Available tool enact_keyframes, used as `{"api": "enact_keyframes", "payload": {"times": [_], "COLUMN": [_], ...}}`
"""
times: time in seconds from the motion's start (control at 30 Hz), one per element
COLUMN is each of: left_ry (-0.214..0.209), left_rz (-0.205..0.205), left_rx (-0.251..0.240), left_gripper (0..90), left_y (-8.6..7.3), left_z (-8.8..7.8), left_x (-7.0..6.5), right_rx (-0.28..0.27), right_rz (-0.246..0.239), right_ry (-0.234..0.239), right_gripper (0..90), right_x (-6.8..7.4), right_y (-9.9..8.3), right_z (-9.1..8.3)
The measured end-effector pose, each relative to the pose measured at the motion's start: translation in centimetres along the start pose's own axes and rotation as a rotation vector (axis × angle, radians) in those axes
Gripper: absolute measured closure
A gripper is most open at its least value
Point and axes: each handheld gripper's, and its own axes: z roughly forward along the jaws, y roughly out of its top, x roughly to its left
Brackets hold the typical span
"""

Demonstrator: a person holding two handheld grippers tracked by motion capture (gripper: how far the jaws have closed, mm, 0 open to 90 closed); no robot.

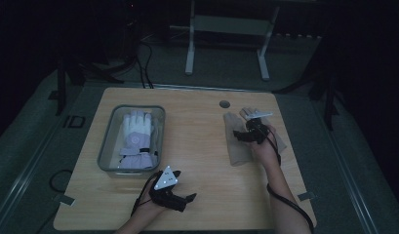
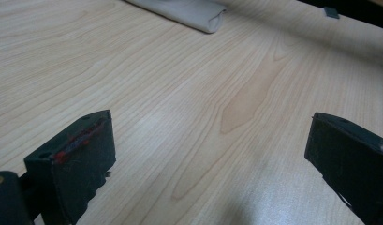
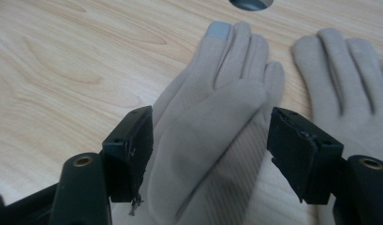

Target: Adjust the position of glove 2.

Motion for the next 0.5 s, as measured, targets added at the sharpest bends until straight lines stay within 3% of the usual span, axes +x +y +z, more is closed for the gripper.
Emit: {"api": "enact_keyframes", "payload": {"times": [0.27,0.5], "left_ry": [-0.012,-0.016], "left_rz": [0.005,-0.003], "left_rx": [-0.001,-0.004], "left_gripper": [2.4,2.4], "left_y": [0.0,0.0], "left_z": [0.1,0.1], "left_x": [-0.1,-0.2], "right_rx": [0.090,0.097], "right_rz": [0.000,0.039], "right_ry": [-0.041,-0.052], "right_gripper": [32.9,51.3], "right_x": [0.1,0.3], "right_y": [-0.1,-0.1], "right_z": [2.8,2.8]}}
